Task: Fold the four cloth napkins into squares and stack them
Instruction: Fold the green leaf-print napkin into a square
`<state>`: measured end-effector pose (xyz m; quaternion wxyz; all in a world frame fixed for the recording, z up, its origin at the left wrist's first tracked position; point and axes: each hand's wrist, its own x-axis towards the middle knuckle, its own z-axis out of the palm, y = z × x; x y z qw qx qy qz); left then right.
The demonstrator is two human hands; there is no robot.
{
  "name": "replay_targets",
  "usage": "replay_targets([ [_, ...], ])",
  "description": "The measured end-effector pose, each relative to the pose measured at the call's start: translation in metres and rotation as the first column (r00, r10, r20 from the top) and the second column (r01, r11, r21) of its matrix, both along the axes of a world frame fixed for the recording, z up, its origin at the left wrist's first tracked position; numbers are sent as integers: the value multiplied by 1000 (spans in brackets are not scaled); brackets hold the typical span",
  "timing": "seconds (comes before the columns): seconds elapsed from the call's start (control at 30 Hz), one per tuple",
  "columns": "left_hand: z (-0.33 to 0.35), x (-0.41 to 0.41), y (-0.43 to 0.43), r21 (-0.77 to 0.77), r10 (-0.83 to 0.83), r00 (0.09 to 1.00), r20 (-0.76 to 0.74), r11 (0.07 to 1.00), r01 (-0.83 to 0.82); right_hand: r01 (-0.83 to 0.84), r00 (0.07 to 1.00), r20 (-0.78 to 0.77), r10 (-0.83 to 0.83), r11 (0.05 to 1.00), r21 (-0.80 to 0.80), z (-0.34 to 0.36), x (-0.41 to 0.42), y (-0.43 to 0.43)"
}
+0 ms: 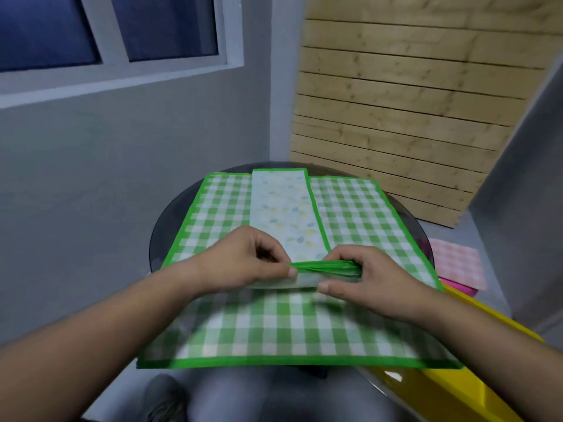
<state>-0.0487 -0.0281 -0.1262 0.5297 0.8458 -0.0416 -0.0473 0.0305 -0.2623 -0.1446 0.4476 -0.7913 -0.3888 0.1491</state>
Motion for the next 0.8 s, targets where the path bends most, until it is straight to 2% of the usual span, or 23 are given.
replay_targets([
  [0.17, 29, 15, 8, 19, 27, 999, 47, 999, -28, -27, 984, -175, 41, 996, 80, 2, 23, -2],
  [0.33, 45, 39, 19, -16, 76, 994, 76, 997, -75, -36, 998, -57, 36, 999, -5, -4, 49, 8],
  [0.43, 46, 57, 20, -24, 196, 968, 157, 981, -195, 37, 997, -64, -37, 999, 2, -17, 65, 19],
  [0.53, 38, 76, 26, -149, 389, 903, 182, 919, -366, 107, 985, -131, -110, 994, -25, -25, 79, 28],
  [0.63, 25, 87, 31, -163, 525, 846, 89, 846, -508, 151, 974, -162, -157, 987, -53, -27, 90, 34],
  [0.73, 7, 90, 39, -132, 506, 852, -138, 843, -522, 216, 960, -160, -228, 972, -90, -26, 102, 43],
  [0.8, -10, 95, 49, -52, 522, 820, -237, 836, -547, 267, 950, -123, -285, 952, -148, -25, 108, 49],
])
